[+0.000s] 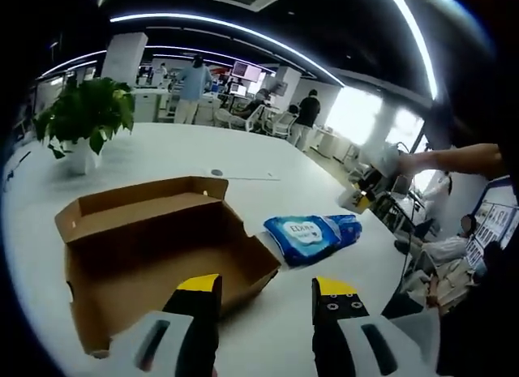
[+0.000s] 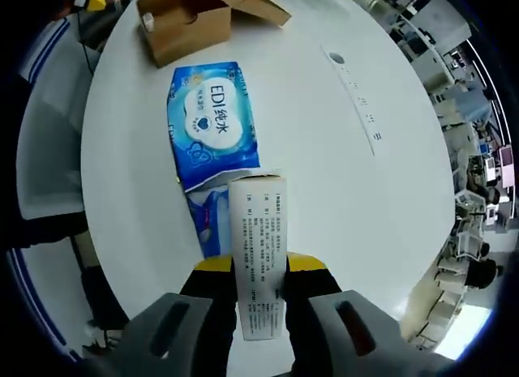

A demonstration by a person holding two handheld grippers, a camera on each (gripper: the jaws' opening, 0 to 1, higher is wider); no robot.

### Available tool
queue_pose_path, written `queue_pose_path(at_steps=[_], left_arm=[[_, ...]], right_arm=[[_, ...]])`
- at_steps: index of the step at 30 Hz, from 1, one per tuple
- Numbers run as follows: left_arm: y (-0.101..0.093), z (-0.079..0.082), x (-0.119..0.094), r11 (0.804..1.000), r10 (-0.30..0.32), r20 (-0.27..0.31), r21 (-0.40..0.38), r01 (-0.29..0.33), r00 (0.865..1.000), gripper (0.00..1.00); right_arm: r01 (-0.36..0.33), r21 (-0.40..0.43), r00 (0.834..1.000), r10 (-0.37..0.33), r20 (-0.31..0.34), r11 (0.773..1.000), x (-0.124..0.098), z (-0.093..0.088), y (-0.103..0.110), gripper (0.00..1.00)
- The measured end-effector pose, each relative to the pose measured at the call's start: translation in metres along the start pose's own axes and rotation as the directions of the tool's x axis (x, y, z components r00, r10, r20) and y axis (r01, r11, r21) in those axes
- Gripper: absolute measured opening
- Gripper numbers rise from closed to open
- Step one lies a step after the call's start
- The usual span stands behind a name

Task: Operate the shoe box by opening the lid, removing the specified soft item, and placing it in the target area until the item is outside and the box remains undamaged.

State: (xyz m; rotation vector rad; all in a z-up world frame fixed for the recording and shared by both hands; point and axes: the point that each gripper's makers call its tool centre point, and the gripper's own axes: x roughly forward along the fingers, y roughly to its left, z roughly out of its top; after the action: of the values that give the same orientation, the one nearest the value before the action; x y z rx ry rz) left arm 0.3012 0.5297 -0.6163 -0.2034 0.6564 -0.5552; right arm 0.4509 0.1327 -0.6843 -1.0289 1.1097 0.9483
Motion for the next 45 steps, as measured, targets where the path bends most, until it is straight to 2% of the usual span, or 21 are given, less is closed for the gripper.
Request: queue_pose_path(at_steps=[10,17,20,27,34,45], left_arm=[[0.018,-0.001,-0.017,0.998,0.06,0.001,-0.021,-0.06,0.998,0.45],[0.026,0.0,-0.025,0.996,0.088,0.005,-0.033,-0.088,0.996,0.45],[0.03,-0.002,-0.028,0.994,0.1,0.002,-0.041,-0.1,0.995,0.45],[0.032,-0.004,-0.032,0.992,0.115,-0.006,-0.046,-0.115,0.993,0.45],[0.034,-0.007,-0.034,0.991,0.123,-0.011,-0.053,-0.123,0.992,0.45],[0.036,-0.004,-0.037,0.99,0.128,0.0,-0.067,-0.128,0.992,0.45]], right_arm=[[-0.001,-0.016,0.999,0.0,-0.037,1.0,0.029,0.004,-0.023,0.19],[-0.001,-0.09,0.997,-0.006,-0.077,0.996,0.048,0.007,-0.026,0.19],[-0.003,-0.091,0.997,-0.003,-0.076,0.996,0.054,0.011,-0.029,0.19],[-0.015,-0.116,0.997,0.006,-0.08,0.993,0.068,0.018,-0.028,0.19],[-0.043,-0.135,0.994,0.028,-0.109,0.99,0.08,0.013,-0.022,0.19],[-0.043,-0.142,0.993,0.027,-0.116,0.989,0.084,0.013,-0.024,0.18]])
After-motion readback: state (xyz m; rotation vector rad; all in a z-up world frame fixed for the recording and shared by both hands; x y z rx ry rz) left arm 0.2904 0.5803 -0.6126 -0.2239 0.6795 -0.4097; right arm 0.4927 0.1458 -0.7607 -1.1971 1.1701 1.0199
